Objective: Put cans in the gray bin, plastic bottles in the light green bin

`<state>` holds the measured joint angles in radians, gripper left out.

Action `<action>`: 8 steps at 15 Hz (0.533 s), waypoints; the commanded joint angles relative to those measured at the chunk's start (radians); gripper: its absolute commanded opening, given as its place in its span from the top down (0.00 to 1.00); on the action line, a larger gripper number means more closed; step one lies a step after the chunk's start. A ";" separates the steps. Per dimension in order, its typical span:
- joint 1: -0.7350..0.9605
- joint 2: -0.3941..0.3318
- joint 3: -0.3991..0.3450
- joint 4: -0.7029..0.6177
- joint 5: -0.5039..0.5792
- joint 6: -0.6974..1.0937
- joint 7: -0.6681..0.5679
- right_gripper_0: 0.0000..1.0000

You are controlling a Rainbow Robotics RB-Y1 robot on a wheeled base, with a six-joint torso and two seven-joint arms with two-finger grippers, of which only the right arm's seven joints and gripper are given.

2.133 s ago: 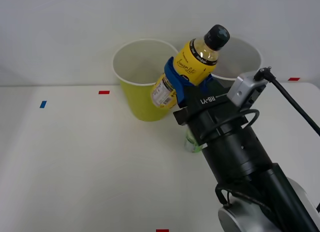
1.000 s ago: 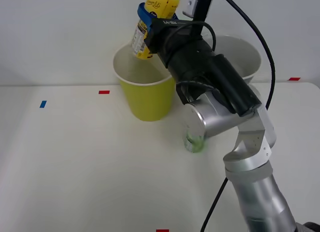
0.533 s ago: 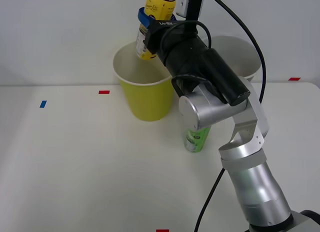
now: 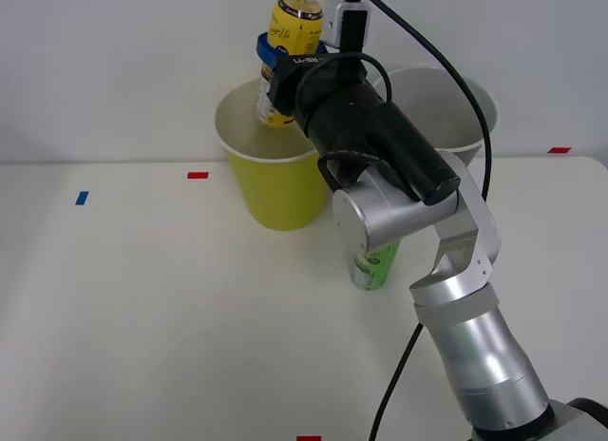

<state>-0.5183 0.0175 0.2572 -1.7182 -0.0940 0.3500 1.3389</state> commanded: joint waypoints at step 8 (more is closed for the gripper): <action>0.001 0.000 0.008 0.000 -0.006 0.001 -0.012 0.00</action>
<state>-0.5184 0.0175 0.2619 -1.7181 -0.0968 0.3506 1.3297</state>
